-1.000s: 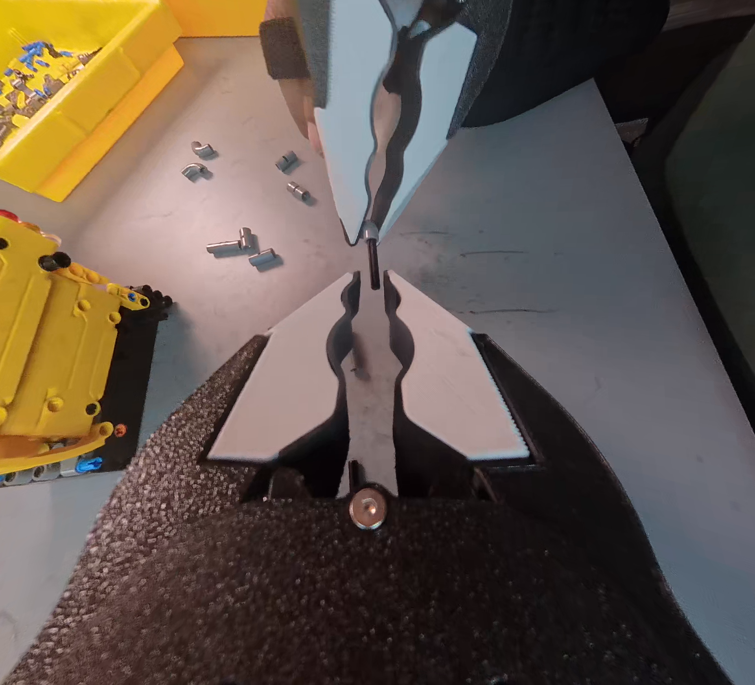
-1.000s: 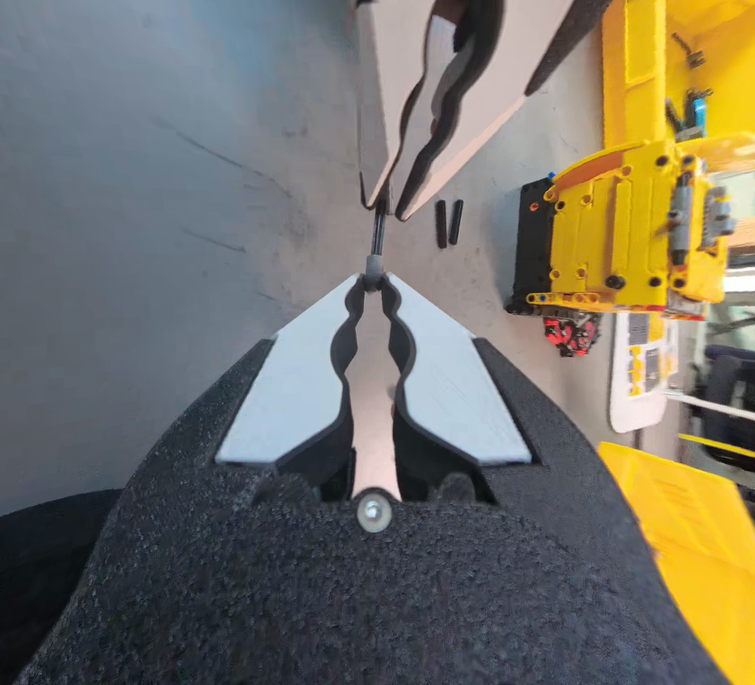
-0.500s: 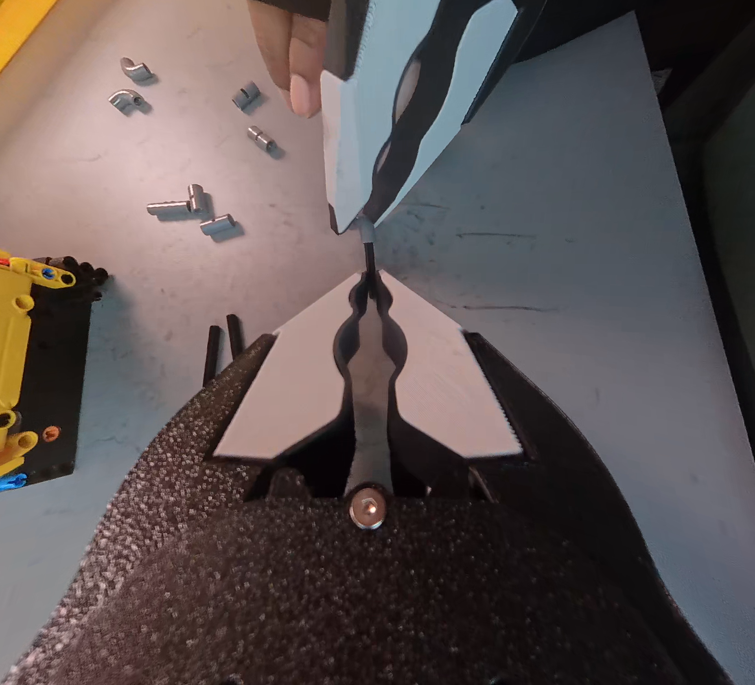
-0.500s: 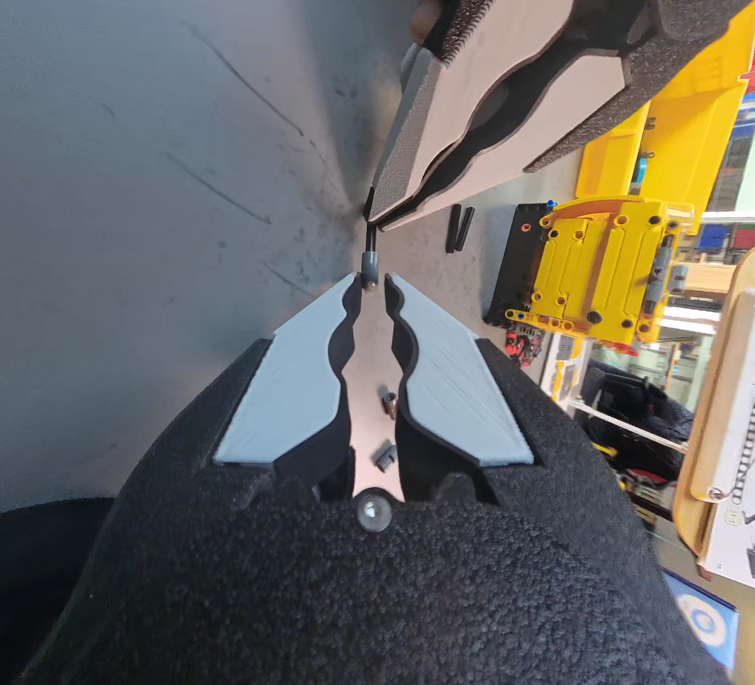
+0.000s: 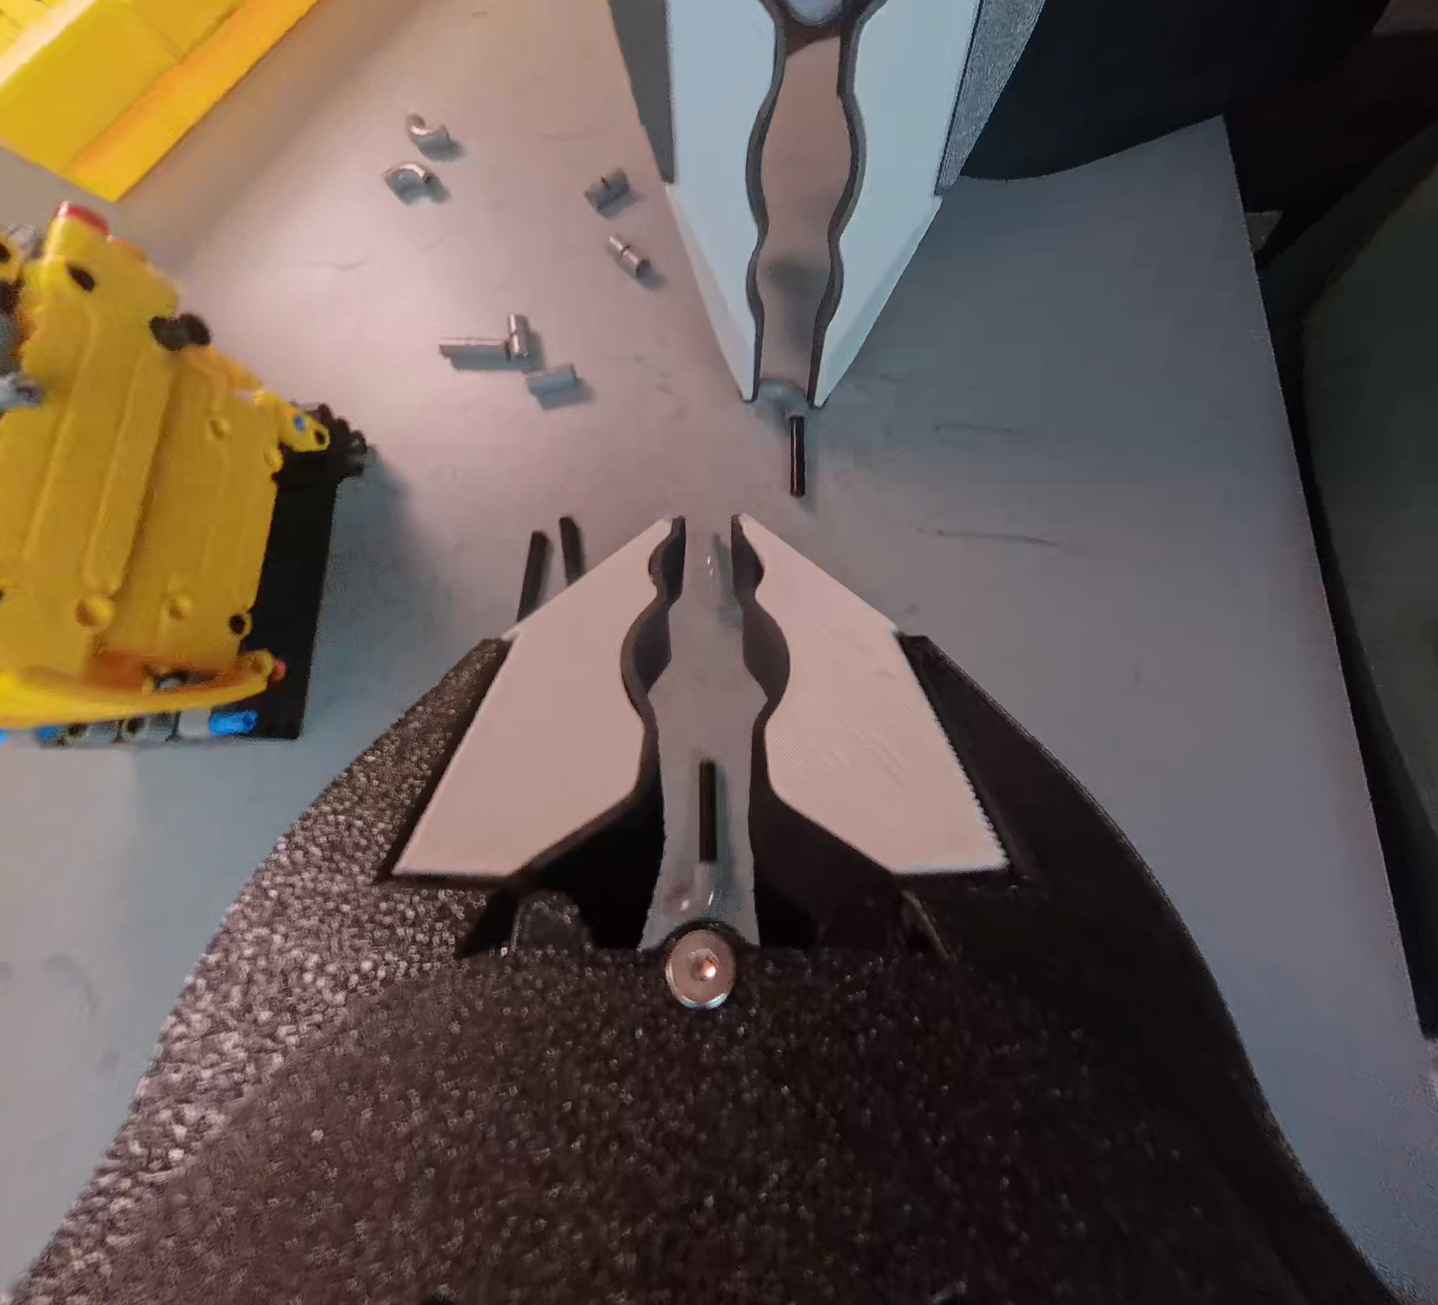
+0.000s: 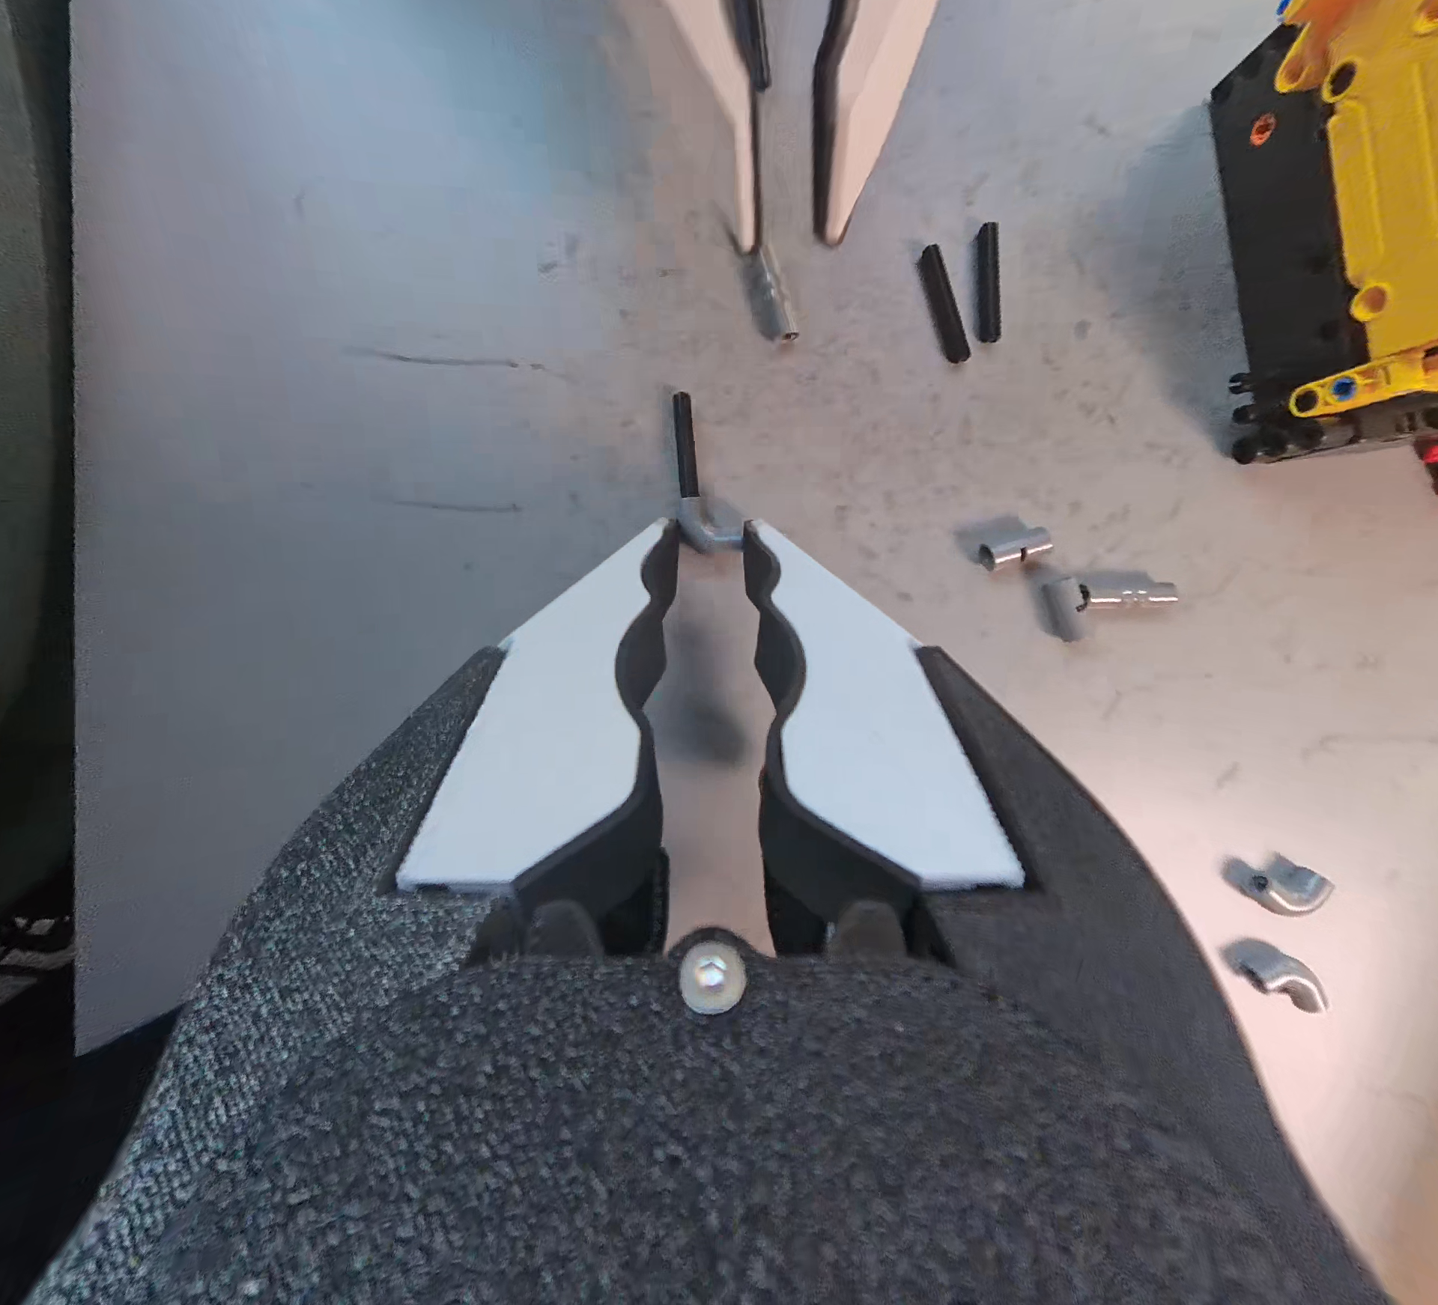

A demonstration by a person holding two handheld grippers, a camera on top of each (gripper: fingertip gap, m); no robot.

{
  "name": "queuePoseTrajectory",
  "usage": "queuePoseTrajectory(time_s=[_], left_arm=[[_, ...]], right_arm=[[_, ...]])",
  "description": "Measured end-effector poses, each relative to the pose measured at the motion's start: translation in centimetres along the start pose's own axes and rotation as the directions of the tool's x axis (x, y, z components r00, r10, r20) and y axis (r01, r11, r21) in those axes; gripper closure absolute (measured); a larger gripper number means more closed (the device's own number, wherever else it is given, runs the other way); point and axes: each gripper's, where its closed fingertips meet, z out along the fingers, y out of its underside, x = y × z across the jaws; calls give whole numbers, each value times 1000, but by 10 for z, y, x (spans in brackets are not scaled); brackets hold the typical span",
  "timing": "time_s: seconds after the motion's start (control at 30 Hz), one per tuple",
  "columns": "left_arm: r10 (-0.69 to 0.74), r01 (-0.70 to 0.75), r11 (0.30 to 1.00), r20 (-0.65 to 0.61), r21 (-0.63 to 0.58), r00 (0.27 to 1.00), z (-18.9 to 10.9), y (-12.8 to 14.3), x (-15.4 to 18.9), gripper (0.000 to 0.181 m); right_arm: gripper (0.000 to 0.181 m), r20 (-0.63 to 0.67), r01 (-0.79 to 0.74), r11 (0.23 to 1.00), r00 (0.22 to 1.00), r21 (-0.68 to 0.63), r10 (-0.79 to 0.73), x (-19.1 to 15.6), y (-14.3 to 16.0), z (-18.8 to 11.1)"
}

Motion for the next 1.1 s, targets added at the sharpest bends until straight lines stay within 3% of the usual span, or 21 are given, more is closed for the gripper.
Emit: queuePoseTrajectory(time_s=[0.13, 0.27, 0.43, 0.57, 0.77, 1.1], left_arm=[[-70, 67, 995, -48, -76, 996, -32, 28, -12, 161], [-82, 71, 986, -69, -149, 994, -40, 55, -10, 157], [-82, 62, 977, -93, -202, 992, -38, 65, -4, 158], [-93, 71, 970, -87, -232, 992, -44, 74, -6, 160], [-151, 128, 973, -111, -192, 982, -65, 79, -5, 160], [-85, 56, 974, -127, -218, 988, -41, 77, 2, 174]], right_arm=[[166, 30, 45, 999, 999, -28, -44, 6, 3, -2], [166, 40, 97, 993, 995, -62, -94, 17, 11, -6], [163, 41, 132, 986, 991, -106, -129, 26, 15, -10], [162, 29, 138, 990, 990, -20, -137, 24, -11, -11], [162, 2, 215, 976, 977, 23, -215, 17, -37, 10], [166, 110, 174, 984, 978, 40, -177, 15, -49, 29]])
